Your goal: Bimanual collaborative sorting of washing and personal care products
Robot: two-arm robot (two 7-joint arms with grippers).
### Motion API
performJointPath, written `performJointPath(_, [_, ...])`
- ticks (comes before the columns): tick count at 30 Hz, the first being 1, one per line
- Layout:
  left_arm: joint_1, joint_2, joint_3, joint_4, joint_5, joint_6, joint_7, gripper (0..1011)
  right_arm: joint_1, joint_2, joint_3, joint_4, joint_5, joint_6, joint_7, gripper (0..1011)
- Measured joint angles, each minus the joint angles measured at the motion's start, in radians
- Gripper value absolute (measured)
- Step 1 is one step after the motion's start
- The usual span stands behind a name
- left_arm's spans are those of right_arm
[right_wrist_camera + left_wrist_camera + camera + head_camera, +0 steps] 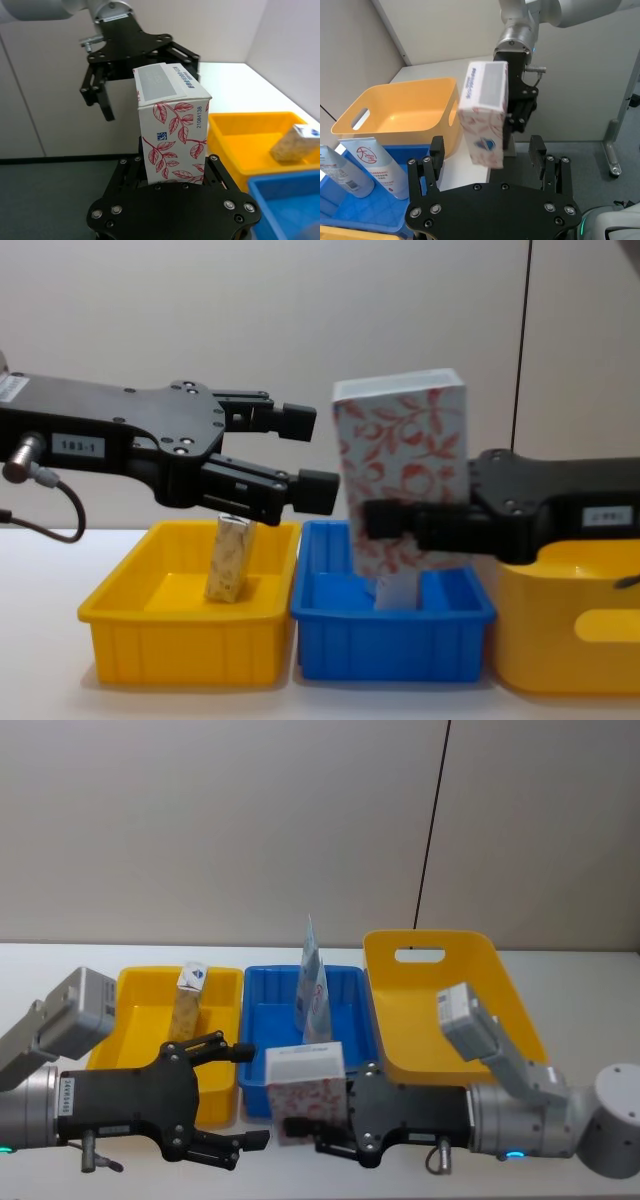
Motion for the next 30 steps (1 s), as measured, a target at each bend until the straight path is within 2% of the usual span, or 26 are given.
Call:
performJointPath(9, [0.0,0.0,0.0,0.0,0.0,0.0,0.0,1001,-0.042,0.052,0.043,-0.041,0.009,0.001,-0.072,371])
performJointPath(10, [0.0,0.0,0.0,0.0,0.0,0.0,0.0,1001,-0.056,0.066,0.056,-0.052,0.01,0.002,-0.105,371])
performJointPath(13, [0.0,0.0,0.0,0.0,0.0,0.0,0.0,1001,-0.07,0.08,0.07,-0.061,0.011,0.005,-0.137,371])
performJointPath(22, [0.0,0.0,0.0,0.0,0.0,0.0,0.0,1001,-0.104,0.101,0.107,-0.073,0.003,0.016,-0.24,371])
performJointPath(30, [0.0,0.0,0.0,0.0,0.0,0.0,0.0,1002,-0.127,0.103,0.137,-0.07,-0.023,0.03,-0.345,371])
